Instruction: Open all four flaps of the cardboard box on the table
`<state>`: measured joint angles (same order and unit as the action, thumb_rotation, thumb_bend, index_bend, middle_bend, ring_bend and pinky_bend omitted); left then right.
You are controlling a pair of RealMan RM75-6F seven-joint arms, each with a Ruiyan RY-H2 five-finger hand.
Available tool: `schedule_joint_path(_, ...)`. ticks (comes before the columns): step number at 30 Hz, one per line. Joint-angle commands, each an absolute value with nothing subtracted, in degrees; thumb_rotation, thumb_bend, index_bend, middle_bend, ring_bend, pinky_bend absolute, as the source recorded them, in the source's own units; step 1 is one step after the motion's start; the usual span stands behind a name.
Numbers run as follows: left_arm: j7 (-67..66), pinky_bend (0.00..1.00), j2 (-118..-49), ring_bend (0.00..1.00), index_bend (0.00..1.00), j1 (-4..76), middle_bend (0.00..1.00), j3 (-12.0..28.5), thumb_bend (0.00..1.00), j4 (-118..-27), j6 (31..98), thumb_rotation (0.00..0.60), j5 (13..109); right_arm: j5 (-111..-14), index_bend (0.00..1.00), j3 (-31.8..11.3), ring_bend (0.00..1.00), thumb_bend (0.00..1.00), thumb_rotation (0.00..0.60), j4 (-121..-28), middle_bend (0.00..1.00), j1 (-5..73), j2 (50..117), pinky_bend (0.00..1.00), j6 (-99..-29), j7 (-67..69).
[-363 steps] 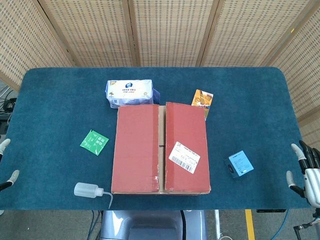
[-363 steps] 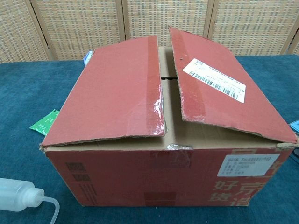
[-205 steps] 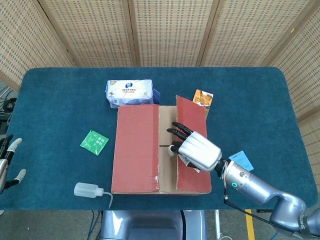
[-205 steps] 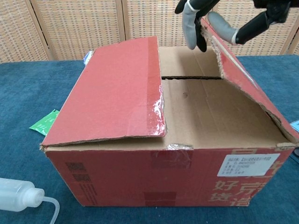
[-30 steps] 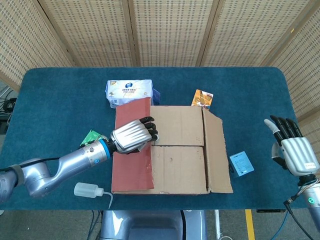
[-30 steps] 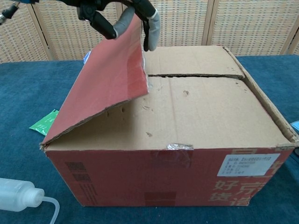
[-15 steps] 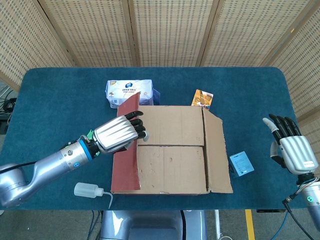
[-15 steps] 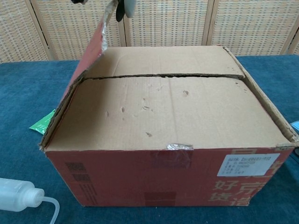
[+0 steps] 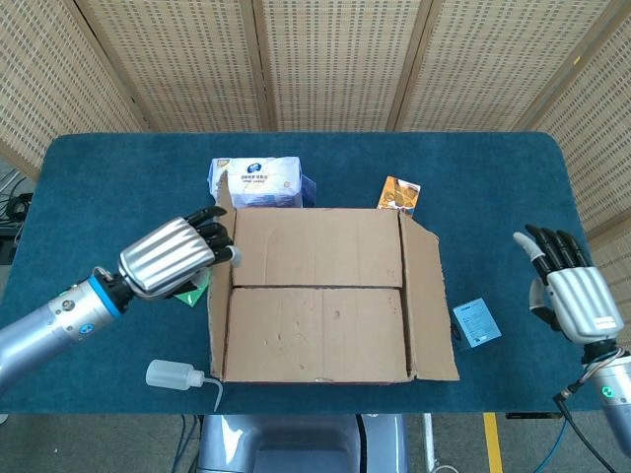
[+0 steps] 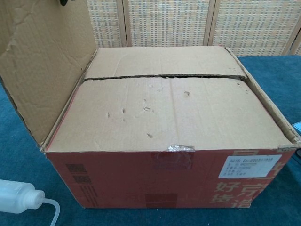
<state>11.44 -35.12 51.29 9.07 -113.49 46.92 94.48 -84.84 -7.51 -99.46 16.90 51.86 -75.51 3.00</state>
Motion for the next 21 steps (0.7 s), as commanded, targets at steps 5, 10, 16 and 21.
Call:
schedule_joint_path(5,14.0,0.12,-32.2,0.30,0.39,48.2,0.45,7.4,1.00,-112.0,48.5,0.600,96.3,-84.8,0.05,-7.5,0.00,0.85,0.600,-100.1,0.04,16.8,51.6,0.04,-75.7,2.2)
schedule_joint_path(10,16.4,0.12,-30.6,0.30,0.39,45.5,0.45,6.5,1.00,-110.8,51.5,0.600,97.5,-85.0,0.05,-7.6,0.00,0.85,0.600,-100.9,0.04,16.9,51.4,0.04,-75.7,1.5)
schedule_joint_path(16,17.5,0.12,-29.3,0.30,0.36,42.0,0.44,4.8,0.96,-109.2,53.8,0.600,99.2,-85.0,0.05,-7.6,0.00,0.85,0.600,-101.5,0.04,16.8,51.2,0.04,-75.7,1.0)
schedule_joint_path(21,15.2,0.12,-31.3,0.20,0.26,40.4,0.30,4.6,0.51,-108.6,54.3,0.600,97.6,-85.1,0.05,-7.5,0.00,0.85,0.600,-101.6,0.04,16.8,51.4,0.04,-75.7,0.9)
